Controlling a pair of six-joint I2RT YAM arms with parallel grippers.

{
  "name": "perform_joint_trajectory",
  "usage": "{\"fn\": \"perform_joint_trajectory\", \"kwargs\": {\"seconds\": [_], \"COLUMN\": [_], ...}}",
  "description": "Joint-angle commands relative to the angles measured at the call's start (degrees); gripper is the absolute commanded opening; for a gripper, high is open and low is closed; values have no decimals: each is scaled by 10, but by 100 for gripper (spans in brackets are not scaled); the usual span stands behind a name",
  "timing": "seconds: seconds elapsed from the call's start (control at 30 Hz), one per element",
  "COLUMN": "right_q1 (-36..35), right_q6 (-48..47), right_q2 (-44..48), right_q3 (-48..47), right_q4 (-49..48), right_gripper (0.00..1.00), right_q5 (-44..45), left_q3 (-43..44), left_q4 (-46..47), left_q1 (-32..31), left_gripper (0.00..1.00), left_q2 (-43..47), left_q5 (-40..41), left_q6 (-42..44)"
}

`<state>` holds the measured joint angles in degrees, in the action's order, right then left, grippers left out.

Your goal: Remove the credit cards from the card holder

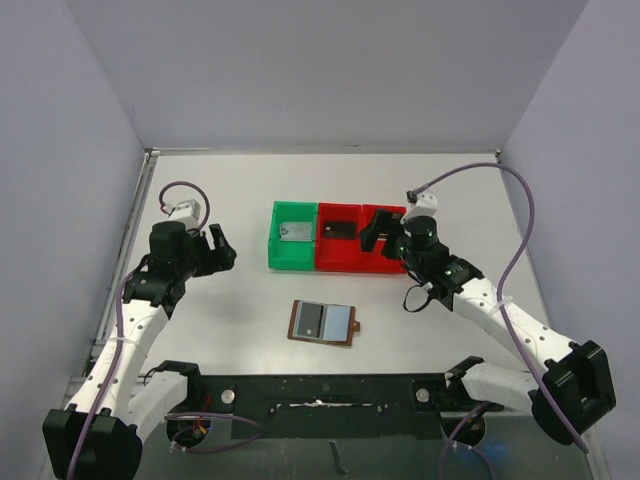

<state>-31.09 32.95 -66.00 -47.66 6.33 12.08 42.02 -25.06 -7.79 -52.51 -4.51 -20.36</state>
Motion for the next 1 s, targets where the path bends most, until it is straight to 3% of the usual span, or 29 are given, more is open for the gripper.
{"fn": "perform_joint_trajectory", "kwargs": {"seconds": [0.0,0.07,0.13,0.23,0.4,0.57,0.87,0.97], "right_q1": [0,-1,-4,-29,-93,-160,-178,-182], "right_q6": [186,300,336,371,330,346,394,412], "right_q2": [56,76,86,68,10,-47,-128,-130], "right_q3": [92,157,236,301,238,210,202,221], "right_q4": [-48,-106,-246,-377,-311,-294,-287,-287], "right_gripper": [98,98,97,97,98,98,69,65], "right_q5": [-47,-61,-147,-182,-181,-138,-160,-159], "left_q3": [4,6,7,0,-34,-70,-114,-131], "left_q4": [32,29,24,37,91,124,155,169], "left_q1": [-4,-9,-19,-37,-56,-130,-211,-223], "left_gripper": [73,73,73,72,63,61,56,56], "left_q2": [6,2,-1,-4,-27,-32,-34,-31], "left_q5": [-16,-22,-23,-38,-146,-130,-106,-106], "left_q6": [3,1,-3,-23,-87,-149,-218,-234]}}
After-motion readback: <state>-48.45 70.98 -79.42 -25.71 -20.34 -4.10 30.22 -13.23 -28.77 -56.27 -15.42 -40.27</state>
